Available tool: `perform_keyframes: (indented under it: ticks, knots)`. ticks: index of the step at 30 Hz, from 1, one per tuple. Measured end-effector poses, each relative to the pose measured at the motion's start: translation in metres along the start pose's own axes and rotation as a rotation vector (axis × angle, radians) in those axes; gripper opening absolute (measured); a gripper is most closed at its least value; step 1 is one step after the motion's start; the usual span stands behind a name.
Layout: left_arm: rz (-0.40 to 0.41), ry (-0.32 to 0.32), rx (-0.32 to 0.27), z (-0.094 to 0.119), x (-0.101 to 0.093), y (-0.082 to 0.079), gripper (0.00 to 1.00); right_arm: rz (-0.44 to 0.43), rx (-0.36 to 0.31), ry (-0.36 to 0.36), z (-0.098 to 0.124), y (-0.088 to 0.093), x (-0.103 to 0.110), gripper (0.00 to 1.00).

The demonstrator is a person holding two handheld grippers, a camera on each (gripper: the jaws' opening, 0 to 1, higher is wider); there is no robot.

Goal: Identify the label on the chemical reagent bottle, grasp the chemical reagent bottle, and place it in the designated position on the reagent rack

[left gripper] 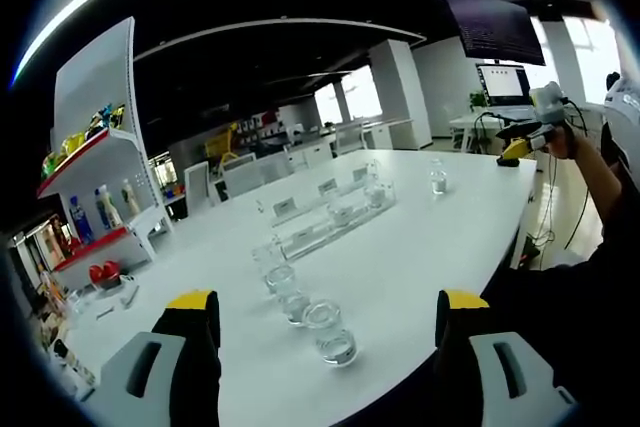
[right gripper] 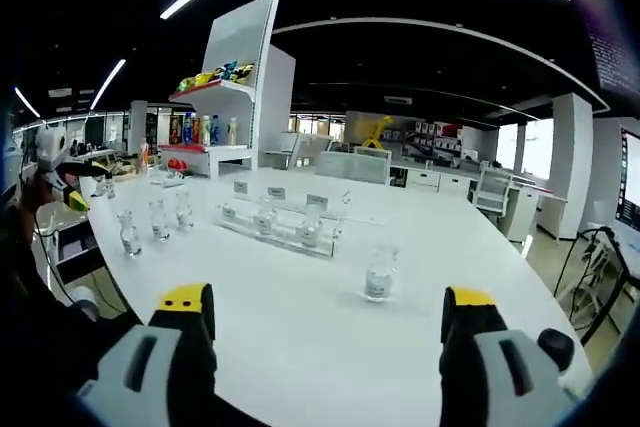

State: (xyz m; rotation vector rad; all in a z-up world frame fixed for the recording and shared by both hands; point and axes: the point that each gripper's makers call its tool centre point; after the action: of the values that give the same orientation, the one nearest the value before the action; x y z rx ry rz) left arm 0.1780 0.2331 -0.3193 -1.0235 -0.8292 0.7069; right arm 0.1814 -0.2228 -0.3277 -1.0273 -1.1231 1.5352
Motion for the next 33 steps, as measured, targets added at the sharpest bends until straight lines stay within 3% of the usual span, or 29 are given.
perform_keyframes:
  ticks: [33]
  knots:
    - [-0.008, -0.001, -0.001, 0.002, 0.001, -0.002, 0.89, 0.013, 0.042, -0.012, -0.029, 0.007, -0.004, 0.89]
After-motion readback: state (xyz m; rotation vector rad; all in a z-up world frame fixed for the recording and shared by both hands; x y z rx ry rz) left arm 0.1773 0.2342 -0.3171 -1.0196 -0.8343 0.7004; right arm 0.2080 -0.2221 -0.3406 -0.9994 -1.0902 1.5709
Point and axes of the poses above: the point that each gripper's makers call its tool centre point, and the gripper's own axes: z roughly backward along the fingers, x roughly to its left, y roughly out of its underside, and after that the axes turned 1 degree about -z, right-handed
